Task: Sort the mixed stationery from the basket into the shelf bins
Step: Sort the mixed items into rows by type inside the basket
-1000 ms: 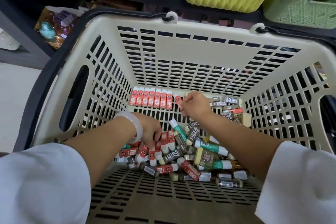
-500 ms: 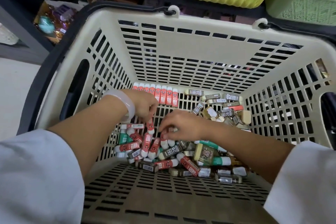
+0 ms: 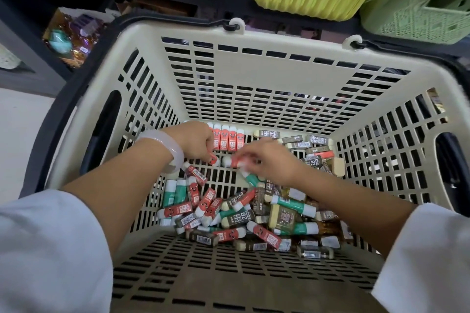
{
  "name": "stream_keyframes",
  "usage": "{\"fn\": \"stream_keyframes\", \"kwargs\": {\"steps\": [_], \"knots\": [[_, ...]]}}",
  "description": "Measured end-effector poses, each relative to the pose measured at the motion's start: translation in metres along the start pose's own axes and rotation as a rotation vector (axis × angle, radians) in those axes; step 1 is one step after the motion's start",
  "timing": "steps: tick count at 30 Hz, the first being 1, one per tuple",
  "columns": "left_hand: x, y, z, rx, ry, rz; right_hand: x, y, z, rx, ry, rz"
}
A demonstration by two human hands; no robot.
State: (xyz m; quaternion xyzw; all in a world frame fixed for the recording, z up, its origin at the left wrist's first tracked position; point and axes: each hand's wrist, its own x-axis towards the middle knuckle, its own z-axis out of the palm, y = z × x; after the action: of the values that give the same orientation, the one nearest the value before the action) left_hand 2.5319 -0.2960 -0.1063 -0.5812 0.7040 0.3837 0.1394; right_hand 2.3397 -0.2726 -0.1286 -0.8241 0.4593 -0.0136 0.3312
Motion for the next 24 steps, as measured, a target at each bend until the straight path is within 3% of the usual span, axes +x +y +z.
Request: {"fn": "stream_keyframes", "kwargs": {"steps": [2,4,10,13,16,18,21,24], "knots": [[0.002,-0.002,0.002,-0.010,0.036,0.003,0.001,0.012,-0.007,0.019,0.253,0.244],[0.003,-0.004,0.004,-0.019,0.066,0.002,0.007,0.018,-0.008,-0.036,0.334,0.365],[0.007,-0.002,0.007,-0.123,0.110,-0.029,0.031,-0.003,0.012,-0.083,0.302,0.463],[0.008,0.000,0.008,-0.454,0.057,-0.098,0.034,-0.007,0.017,-0.032,0.232,0.462],[0.006,0.005,0.008,-0.709,0.027,-0.124,0.026,-0.006,0.013,0.017,0.285,0.401],[0.005,0.012,0.010,-0.830,0.018,-0.118,0.020,-0.006,0.007,0.235,0.326,0.358],[0.005,0.024,0.017,-0.970,0.082,-0.077,0.013,-0.011,0.001,0.843,0.220,0.391],[0.006,0.031,0.025,-0.909,0.123,-0.019,0.011,-0.006,0.001,0.979,0.270,0.482]]}}
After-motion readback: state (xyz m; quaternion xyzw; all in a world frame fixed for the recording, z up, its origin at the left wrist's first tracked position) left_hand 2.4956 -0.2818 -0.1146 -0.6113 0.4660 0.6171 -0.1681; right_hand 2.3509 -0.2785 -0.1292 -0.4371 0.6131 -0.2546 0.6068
